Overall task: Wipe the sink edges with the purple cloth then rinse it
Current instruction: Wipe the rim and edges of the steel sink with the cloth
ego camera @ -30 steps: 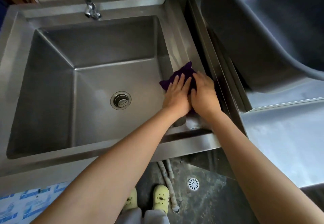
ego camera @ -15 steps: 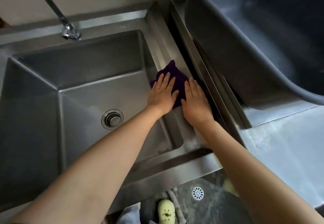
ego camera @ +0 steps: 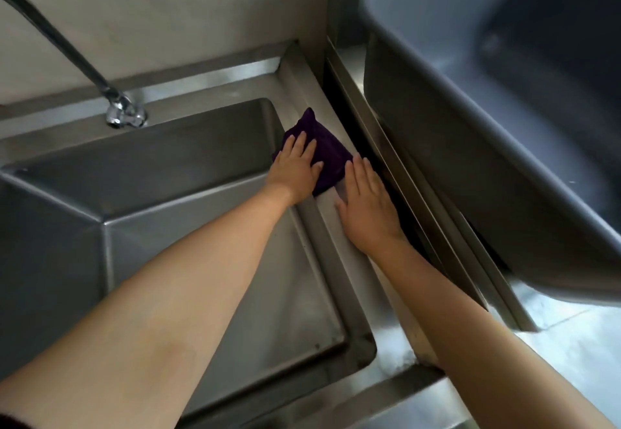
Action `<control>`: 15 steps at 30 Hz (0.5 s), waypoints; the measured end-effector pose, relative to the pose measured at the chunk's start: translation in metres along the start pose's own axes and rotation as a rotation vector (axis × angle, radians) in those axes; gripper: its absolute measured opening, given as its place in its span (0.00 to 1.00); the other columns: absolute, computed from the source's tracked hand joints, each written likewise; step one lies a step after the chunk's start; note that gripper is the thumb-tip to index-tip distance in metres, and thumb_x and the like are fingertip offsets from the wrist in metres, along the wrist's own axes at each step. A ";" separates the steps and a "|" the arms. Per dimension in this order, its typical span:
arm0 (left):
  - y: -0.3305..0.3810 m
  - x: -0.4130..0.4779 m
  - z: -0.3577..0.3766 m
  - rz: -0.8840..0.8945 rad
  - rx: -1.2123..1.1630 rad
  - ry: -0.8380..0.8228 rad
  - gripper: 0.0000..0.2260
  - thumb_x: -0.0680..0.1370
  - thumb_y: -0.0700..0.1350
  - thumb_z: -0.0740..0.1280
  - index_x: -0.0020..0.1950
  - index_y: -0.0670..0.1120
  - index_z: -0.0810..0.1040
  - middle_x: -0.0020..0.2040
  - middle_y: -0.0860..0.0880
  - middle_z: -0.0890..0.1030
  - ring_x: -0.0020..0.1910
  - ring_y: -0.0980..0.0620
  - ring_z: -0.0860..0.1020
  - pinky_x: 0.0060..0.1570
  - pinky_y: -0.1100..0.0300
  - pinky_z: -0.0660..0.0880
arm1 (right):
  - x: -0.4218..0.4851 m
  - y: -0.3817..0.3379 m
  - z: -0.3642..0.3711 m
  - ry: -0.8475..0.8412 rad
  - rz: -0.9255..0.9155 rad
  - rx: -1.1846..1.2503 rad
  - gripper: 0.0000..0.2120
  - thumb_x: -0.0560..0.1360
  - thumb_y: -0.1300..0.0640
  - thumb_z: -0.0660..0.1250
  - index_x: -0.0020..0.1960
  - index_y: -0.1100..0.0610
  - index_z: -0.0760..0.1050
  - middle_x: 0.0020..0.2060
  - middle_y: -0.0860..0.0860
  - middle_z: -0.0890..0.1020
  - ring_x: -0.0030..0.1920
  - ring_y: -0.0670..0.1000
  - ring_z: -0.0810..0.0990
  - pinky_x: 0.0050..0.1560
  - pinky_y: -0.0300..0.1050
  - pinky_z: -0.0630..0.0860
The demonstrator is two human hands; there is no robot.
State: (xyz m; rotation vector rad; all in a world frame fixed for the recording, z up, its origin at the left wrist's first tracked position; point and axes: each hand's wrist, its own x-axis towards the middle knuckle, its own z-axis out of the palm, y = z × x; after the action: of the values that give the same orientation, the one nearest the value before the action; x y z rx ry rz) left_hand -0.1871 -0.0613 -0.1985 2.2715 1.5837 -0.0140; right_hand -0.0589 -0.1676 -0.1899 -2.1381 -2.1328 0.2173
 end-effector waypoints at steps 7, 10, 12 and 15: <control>-0.014 0.028 -0.006 0.002 0.015 0.023 0.25 0.82 0.52 0.48 0.77 0.45 0.49 0.79 0.45 0.46 0.77 0.46 0.42 0.76 0.49 0.47 | 0.024 -0.003 0.000 0.028 0.021 0.011 0.32 0.80 0.47 0.51 0.76 0.59 0.41 0.77 0.56 0.43 0.77 0.53 0.42 0.72 0.44 0.39; -0.021 0.039 -0.010 -0.002 0.021 0.019 0.25 0.82 0.52 0.49 0.77 0.45 0.49 0.79 0.45 0.46 0.77 0.46 0.43 0.76 0.49 0.48 | 0.039 -0.004 0.002 0.018 0.020 0.010 0.31 0.81 0.47 0.51 0.76 0.59 0.40 0.77 0.56 0.43 0.77 0.53 0.41 0.71 0.43 0.38; -0.024 0.046 -0.014 -0.015 0.022 0.006 0.25 0.82 0.52 0.49 0.77 0.45 0.48 0.79 0.46 0.45 0.77 0.47 0.42 0.76 0.49 0.48 | 0.052 -0.006 0.002 0.015 0.023 0.013 0.31 0.81 0.48 0.50 0.76 0.60 0.41 0.77 0.57 0.43 0.77 0.53 0.41 0.71 0.43 0.37; -0.029 0.060 -0.020 -0.028 0.048 -0.009 0.25 0.82 0.52 0.48 0.77 0.46 0.47 0.79 0.46 0.44 0.77 0.47 0.42 0.76 0.49 0.48 | 0.064 -0.010 0.002 0.019 0.043 0.013 0.30 0.81 0.48 0.49 0.76 0.60 0.41 0.77 0.57 0.43 0.77 0.53 0.41 0.72 0.43 0.38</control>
State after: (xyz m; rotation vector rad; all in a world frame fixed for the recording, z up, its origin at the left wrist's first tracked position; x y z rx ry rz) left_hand -0.1954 0.0074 -0.2011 2.2821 1.6271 -0.0707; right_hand -0.0687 -0.1033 -0.1913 -2.1719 -2.0707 0.2128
